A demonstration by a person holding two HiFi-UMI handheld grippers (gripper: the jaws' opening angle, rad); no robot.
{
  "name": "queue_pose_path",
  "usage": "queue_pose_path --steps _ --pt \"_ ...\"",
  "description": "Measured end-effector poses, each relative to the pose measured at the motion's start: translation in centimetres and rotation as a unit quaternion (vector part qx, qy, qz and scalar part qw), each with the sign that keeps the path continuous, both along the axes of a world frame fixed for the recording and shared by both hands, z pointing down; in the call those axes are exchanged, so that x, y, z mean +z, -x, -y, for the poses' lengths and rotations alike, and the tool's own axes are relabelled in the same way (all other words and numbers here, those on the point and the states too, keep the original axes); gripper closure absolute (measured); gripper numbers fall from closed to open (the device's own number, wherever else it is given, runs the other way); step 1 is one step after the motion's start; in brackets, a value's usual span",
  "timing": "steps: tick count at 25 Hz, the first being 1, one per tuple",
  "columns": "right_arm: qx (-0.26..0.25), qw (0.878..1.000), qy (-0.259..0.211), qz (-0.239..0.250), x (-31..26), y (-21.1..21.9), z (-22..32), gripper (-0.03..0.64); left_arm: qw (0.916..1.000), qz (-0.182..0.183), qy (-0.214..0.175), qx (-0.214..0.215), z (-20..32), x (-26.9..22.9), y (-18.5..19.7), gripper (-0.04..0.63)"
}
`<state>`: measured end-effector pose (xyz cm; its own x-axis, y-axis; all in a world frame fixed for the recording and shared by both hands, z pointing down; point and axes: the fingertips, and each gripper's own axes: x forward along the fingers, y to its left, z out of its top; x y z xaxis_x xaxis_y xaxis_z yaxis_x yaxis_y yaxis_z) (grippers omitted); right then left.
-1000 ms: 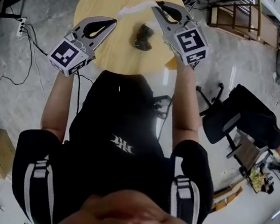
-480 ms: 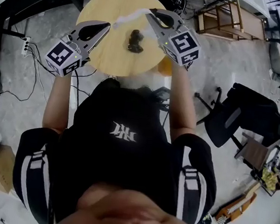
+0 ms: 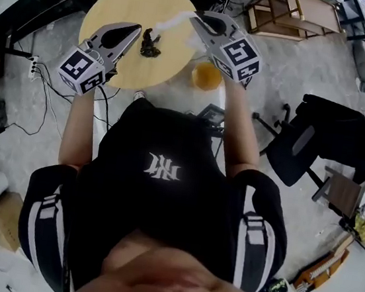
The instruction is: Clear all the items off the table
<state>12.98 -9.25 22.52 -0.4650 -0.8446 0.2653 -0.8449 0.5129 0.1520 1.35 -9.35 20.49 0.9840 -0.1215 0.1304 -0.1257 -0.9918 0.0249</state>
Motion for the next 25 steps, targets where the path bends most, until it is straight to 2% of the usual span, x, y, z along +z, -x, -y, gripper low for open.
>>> queue_pose_path --steps 9,14,19,25 --pt "0.052 0.998 -0.011 0.015 0.6 -12.5 -9.3 0.597 0.9996 -0.004 0.02 0.017 -7.9 1.3 -10.3 0.583" --pt "0.075 0.997 -0.005 0.031 1.7 -17.9 -12.9 0.598 0.9986 -0.013 0.043 0.029 -10.8 2.4 -15.2 0.583" --pt "0.102 0.994 -0.005 0.05 2.6 -21.1 -15.3 0.597 0.9978 -0.004 0.043 0.05 -13.1 3.2 -18.8 0.583" --pt "0.122 0.99 0.015 0.067 5.5 -22.6 -16.4 0.597 0.9939 0.001 0.073 0.083 -14.8 6.0 -21.9 0.583"
